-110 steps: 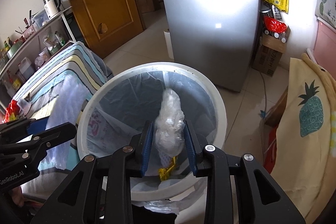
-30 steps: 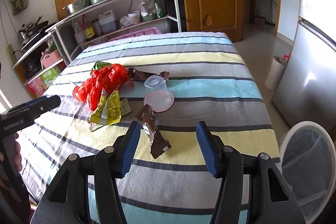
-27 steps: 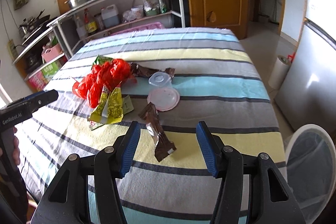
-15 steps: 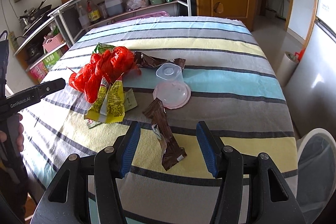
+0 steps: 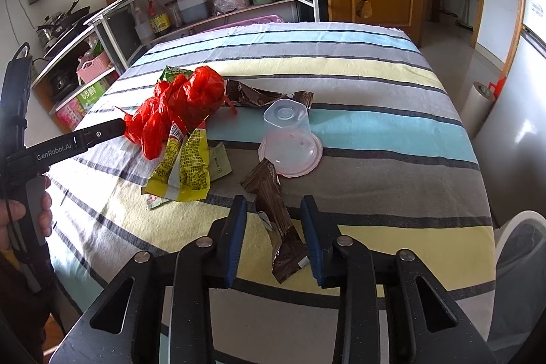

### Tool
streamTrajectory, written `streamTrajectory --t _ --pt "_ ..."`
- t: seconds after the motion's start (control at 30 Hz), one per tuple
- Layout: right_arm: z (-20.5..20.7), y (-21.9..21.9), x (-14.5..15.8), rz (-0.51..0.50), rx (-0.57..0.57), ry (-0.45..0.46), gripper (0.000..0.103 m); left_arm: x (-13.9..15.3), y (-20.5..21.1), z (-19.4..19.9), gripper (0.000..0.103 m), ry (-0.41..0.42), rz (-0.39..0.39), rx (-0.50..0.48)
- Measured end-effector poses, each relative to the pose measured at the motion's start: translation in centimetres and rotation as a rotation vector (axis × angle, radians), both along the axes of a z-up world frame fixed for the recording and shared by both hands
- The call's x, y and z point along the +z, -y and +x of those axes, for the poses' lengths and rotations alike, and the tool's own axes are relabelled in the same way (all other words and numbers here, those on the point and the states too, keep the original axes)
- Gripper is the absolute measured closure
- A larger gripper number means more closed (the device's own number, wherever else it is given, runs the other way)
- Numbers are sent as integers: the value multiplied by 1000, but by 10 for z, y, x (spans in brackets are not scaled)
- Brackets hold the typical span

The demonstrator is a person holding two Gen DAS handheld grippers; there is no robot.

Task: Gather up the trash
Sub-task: 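Grasp the brown wrapper with the right tool while the left tool grasps the clear cup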

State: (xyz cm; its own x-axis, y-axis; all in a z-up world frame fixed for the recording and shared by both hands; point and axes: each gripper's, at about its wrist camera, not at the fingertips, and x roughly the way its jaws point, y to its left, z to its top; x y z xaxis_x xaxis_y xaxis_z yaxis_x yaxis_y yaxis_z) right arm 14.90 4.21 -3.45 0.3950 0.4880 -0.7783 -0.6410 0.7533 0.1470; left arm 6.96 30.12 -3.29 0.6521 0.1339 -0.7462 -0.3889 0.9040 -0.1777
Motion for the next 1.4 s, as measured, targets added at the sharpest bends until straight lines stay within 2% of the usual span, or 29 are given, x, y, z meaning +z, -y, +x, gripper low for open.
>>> streamTrajectory --t 0.23,0.37,0.9,1.4 --pt "-3 1 -1 4 7 -1 86 0 2 0 64 -1 -4 -7" --pt "-4 1 -2 7 12 -1 87 -1 2 0 73 -6 -11 -8" --pt "-11 14 9 59 -1 15 88 9 -1 -15 74 12 -1 24" --pt "-24 30 27 110 -28 46 88 38 32 -30 73 69 42 -37"
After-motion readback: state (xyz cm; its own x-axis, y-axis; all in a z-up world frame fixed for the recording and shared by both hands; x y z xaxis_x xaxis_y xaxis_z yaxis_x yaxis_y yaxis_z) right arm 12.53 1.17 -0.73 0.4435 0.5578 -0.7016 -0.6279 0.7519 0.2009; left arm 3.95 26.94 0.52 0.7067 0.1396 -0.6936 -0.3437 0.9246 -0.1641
